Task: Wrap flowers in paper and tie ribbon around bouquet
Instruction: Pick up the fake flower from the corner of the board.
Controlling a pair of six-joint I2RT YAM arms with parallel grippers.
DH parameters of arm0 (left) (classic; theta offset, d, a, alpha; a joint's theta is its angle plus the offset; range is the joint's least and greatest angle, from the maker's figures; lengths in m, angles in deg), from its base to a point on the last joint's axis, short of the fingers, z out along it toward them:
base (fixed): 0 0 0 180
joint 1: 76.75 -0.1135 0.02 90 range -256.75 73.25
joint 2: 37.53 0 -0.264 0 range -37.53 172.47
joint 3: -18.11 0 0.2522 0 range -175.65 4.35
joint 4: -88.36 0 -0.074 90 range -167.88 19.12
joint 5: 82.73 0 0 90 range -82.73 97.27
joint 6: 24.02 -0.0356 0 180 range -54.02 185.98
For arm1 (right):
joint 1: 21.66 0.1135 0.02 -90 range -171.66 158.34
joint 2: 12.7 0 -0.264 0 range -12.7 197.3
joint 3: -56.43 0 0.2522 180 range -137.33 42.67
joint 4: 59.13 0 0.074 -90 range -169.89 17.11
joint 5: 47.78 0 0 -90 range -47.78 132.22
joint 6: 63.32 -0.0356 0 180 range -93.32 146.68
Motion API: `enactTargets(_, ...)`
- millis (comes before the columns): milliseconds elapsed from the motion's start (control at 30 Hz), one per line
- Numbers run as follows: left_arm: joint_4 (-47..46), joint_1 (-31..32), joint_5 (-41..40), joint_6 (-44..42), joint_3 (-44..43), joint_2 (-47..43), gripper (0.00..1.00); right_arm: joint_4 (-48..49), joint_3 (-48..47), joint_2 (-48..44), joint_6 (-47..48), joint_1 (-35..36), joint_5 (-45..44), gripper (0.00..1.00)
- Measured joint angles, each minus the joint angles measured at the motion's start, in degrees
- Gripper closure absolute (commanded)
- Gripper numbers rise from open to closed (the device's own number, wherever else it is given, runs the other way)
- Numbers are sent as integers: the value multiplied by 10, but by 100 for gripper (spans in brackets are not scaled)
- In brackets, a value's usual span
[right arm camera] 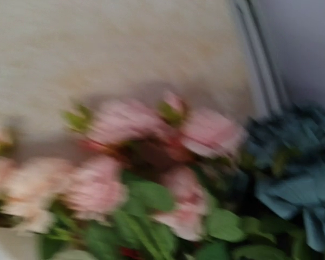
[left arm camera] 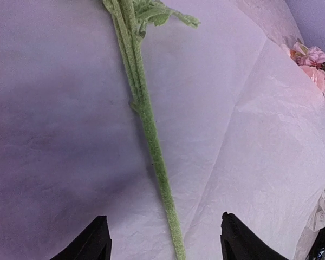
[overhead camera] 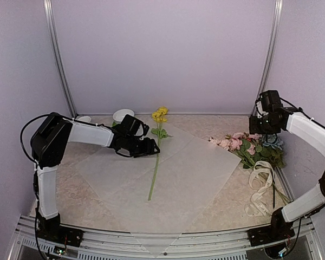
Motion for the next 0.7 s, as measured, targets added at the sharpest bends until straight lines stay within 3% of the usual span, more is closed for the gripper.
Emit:
enactTargets(100,5,8,-22,-6,8,-35,22,-4,23,16,1,-49,1,57)
enactTargets(300,3,45,-79,-46,17,-124,21,-8,46,54,21,-106,58,61)
enactTargets(467,-23,66,-96,-87,55,-206,21,-37,37,121,43,-92,138,46)
enactTargets(700,-32,64,-108,-112,85,-227,21,-77,37,212,61,-64,149,46)
